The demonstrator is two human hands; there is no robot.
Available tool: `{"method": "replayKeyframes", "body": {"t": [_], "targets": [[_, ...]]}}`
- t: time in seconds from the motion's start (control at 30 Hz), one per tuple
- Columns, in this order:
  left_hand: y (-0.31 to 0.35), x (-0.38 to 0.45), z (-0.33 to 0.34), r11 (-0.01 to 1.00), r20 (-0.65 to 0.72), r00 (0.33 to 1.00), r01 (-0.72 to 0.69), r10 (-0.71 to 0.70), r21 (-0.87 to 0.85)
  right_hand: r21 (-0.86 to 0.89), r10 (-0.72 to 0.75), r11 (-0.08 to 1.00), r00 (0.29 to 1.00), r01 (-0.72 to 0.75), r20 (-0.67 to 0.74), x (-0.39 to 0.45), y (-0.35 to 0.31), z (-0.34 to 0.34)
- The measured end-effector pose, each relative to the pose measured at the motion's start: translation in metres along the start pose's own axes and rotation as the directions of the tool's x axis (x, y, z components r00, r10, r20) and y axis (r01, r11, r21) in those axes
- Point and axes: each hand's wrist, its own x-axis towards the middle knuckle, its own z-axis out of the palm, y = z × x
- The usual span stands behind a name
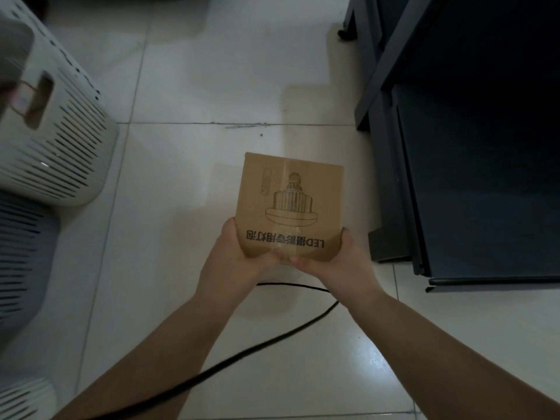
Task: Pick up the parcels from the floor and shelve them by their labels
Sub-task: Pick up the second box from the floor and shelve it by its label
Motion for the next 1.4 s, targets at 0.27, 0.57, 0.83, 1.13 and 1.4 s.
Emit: {"method": "replayKeyframes", "body": {"t": [0.27, 0.57, 0.83, 1.13, 1.4], "targets": [[0.07, -0.036, -0.056, 0.997, -0.038, 0.996, -0.08, 0.08, -0.015, 0.071, -0.112, 0.991, 0.993, 0.11, 0.029, -0.049, -0.079, -0.023], [0.182, -0.109, -0.129, 0.97, -0.045, 0.969, -0.243, 0.243, 0.02, 0.102, -0.262, 0.96, 0.965, 0.259, 0.014, -0.142, -0.2, -0.084], [0.275, -0.212, -0.191, 0.938, -0.081, 0.934, -0.346, 0.348, 0.04, 0.048, -0.382, 0.923, 0.924, 0.381, 0.012, -0.25, -0.286, -0.132], [0.389, -0.333, -0.268, 0.915, -0.204, 0.893, -0.4, 0.401, 0.051, 0.074, -0.435, 0.896, 0.899, 0.438, -0.05, -0.384, -0.394, -0.183], [0.451, -0.443, -0.318, 0.905, -0.285, 0.868, -0.425, 0.407, 0.0, 0.123, -0.514, 0.849, 0.857, 0.515, -0.04, -0.5, -0.453, -0.212]]}}
